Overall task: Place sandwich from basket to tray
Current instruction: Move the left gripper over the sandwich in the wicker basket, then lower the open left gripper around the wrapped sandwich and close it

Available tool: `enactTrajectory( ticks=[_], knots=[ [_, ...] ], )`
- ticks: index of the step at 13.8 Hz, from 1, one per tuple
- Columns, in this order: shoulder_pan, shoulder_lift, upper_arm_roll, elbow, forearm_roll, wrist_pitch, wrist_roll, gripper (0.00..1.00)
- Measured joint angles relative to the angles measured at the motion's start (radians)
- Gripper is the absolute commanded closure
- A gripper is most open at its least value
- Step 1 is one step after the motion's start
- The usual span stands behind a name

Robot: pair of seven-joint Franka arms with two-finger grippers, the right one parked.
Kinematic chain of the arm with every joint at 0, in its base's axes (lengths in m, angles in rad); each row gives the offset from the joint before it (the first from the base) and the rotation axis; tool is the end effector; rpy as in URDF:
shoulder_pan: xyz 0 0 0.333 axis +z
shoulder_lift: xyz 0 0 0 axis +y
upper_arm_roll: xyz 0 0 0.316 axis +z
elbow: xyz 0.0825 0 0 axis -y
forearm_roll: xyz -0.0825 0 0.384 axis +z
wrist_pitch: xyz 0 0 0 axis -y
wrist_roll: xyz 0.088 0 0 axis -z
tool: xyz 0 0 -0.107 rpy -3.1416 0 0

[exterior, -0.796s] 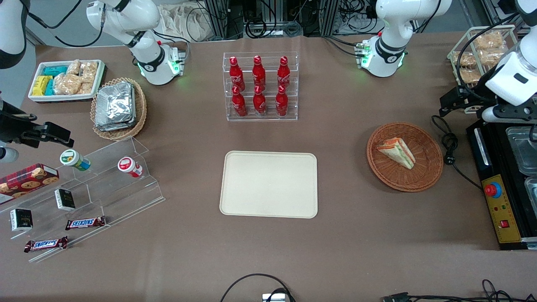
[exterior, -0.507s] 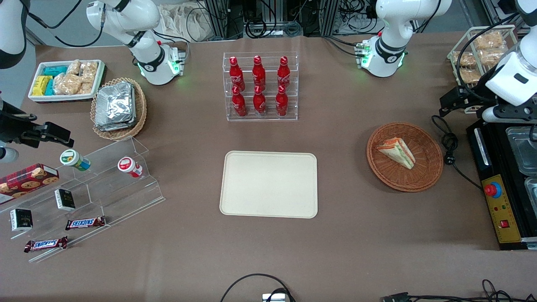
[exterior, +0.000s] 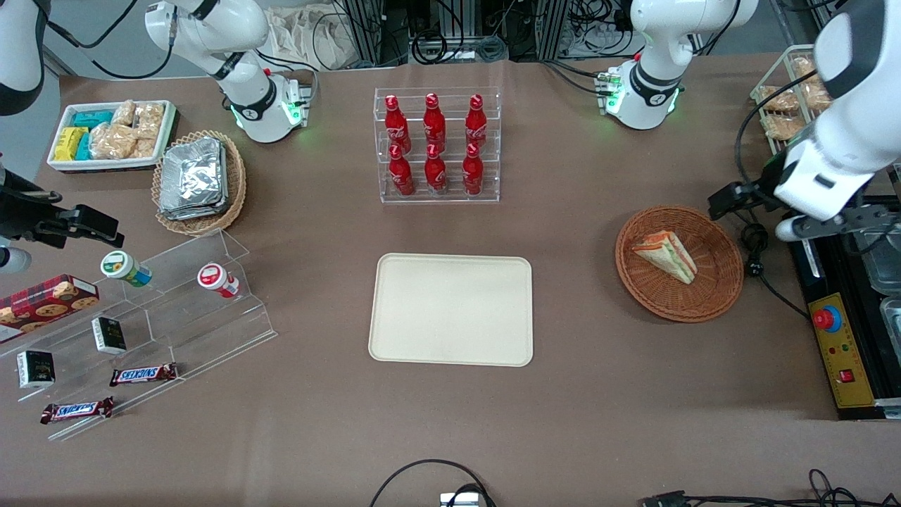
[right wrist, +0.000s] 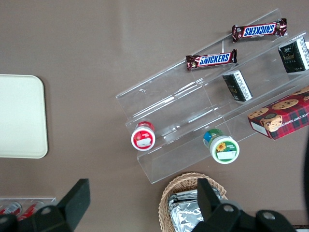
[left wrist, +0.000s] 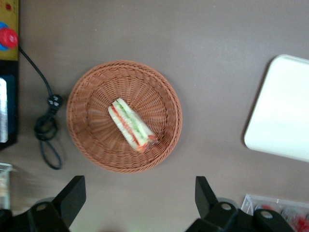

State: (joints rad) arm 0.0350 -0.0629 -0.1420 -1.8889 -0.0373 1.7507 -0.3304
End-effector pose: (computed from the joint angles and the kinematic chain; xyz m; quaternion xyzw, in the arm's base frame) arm 0.5311 -0.0620 0.5228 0.9925 0.1157 -0.0400 0.0052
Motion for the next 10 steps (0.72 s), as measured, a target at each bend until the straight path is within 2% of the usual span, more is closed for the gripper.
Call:
enactTrajectory(
  ticks=[5, 10],
  knots=[
    [-0.004, -0.034, -0.018, -0.278, 0.032, 0.263, -0.163, 0.0],
    [-0.003, -0.067, -0.018, -0.448, 0.063, 0.428, -0.314, 0.0]
  ],
)
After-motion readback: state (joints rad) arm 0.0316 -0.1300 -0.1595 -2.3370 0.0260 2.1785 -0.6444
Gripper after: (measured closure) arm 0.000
